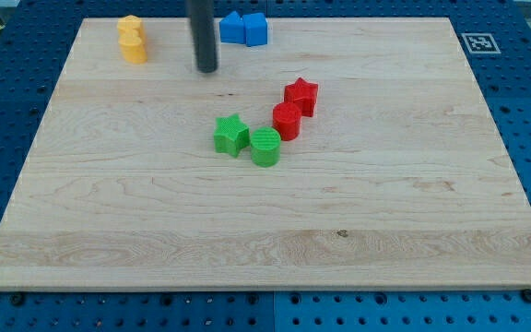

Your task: Push the green circle towards the bottom right side

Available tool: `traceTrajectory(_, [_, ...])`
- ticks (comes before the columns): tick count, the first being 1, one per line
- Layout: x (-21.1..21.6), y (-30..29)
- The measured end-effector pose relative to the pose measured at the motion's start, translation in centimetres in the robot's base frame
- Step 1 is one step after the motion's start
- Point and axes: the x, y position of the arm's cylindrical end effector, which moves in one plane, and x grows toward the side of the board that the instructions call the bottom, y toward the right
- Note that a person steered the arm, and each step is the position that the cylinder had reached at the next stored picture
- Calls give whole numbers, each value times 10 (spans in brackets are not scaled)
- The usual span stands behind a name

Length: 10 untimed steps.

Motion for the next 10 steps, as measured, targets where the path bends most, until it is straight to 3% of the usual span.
traceTrajectory(2, [91, -18])
traceTrajectory(10, [151, 102])
